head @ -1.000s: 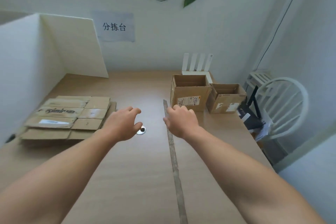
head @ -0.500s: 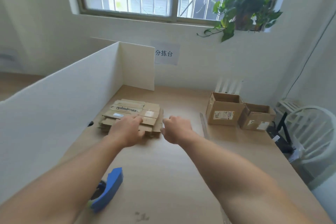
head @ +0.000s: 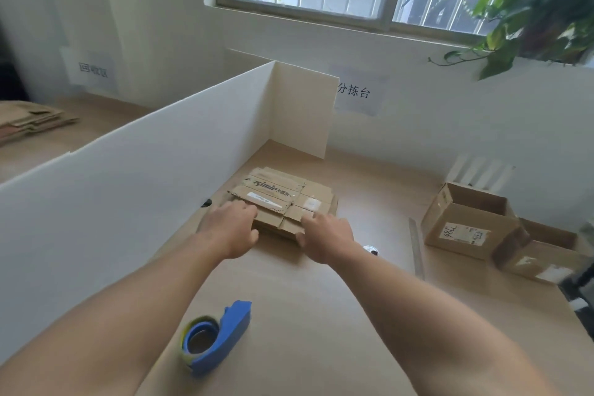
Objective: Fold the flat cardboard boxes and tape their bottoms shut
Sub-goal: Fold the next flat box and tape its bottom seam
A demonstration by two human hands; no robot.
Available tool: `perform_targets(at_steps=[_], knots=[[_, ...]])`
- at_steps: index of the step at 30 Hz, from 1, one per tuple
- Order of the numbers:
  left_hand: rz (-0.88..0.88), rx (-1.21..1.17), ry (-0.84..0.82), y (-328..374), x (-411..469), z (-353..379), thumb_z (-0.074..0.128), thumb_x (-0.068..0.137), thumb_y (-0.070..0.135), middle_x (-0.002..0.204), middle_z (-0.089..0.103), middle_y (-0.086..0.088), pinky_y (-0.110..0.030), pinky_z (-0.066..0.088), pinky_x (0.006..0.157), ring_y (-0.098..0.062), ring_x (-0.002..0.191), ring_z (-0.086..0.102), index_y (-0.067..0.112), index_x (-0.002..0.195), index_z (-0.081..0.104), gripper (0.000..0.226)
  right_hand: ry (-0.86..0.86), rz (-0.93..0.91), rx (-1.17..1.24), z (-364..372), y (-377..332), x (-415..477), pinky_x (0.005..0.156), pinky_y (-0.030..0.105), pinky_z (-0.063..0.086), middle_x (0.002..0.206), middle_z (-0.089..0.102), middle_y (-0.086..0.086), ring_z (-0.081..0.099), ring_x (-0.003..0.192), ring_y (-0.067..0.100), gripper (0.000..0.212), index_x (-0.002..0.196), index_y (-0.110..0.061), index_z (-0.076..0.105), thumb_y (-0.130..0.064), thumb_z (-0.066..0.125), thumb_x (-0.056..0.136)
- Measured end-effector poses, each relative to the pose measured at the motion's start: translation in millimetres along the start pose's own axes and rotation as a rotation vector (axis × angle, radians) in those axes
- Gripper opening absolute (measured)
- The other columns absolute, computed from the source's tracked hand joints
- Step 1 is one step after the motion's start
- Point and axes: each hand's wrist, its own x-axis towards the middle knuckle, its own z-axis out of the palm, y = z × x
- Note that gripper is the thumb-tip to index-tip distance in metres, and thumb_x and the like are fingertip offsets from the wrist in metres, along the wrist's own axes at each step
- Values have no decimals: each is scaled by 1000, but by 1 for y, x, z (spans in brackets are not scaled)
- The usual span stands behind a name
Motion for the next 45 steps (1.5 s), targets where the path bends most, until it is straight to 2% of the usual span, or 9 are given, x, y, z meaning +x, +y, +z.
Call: perform_targets(at_steps=[11,14,18,24,30,33,38,42,45], knots=[[48,3,-130,-50,130,46,43,92,35,125,57,3,-37,39,90,-22,115,51,24,124,53,35,-73,92,39,45,9,107,75,37,44,111,59,5,60,101,33,28,110,-19,55,-39,40,100],[45,-17,-177,-66,173,63,44,91,34,117,59,2,-34,35,79,-23,103,52,24,115,54,28,-105,155,63,60,11,141,78,40,50,107,59,4,61,99,32,30,110,-18,55,-41,38,100],[31,-62,-213,-88,219,91,44,91,32,116,56,3,-35,35,79,-18,92,41,27,99,47,10,-175,294,153,87,20,180,75,37,42,117,56,5,56,107,30,33,118,-19,53,-42,37,100],[65,-31,-211,-103,266,136,41,95,33,131,51,0,-39,40,97,-23,118,46,23,127,52,35,-220,514,229,130,39,202,82,38,41,123,53,5,51,114,29,35,123,-19,51,-41,38,99],[37,-82,-201,-108,290,169,41,98,40,139,45,-1,-43,41,101,-25,122,43,22,134,46,41,-112,700,363,167,49,210,82,38,42,131,41,3,37,120,28,34,122,-23,49,-46,46,97],[-30,-151,-161,-113,295,179,45,96,47,148,36,-4,-43,39,104,-28,131,34,23,140,39,50,-48,857,495,176,51,212,93,43,40,136,37,6,31,126,31,45,127,-23,46,-50,56,93],[-162,-385,-172,-112,288,187,56,92,48,149,33,-9,-46,38,104,-35,131,31,21,143,37,60,82,994,743,180,46,214,100,44,38,128,49,11,41,125,34,59,138,-21,41,-41,66,88],[-271,-509,-103,-113,282,187,63,89,47,141,43,-15,-45,35,105,-36,128,35,18,145,37,68,240,1049,924,171,49,207,104,36,35,139,47,10,45,129,30,67,147,-17,36,-29,67,89],[-333,-620,-90,-112,274,177,66,86,44,131,47,-17,-44,37,102,-36,124,42,16,141,44,66,227,1133,1142,164,59,188,105,44,44,130,56,0,55,121,27,65,148,-18,38,-30,65,91]])
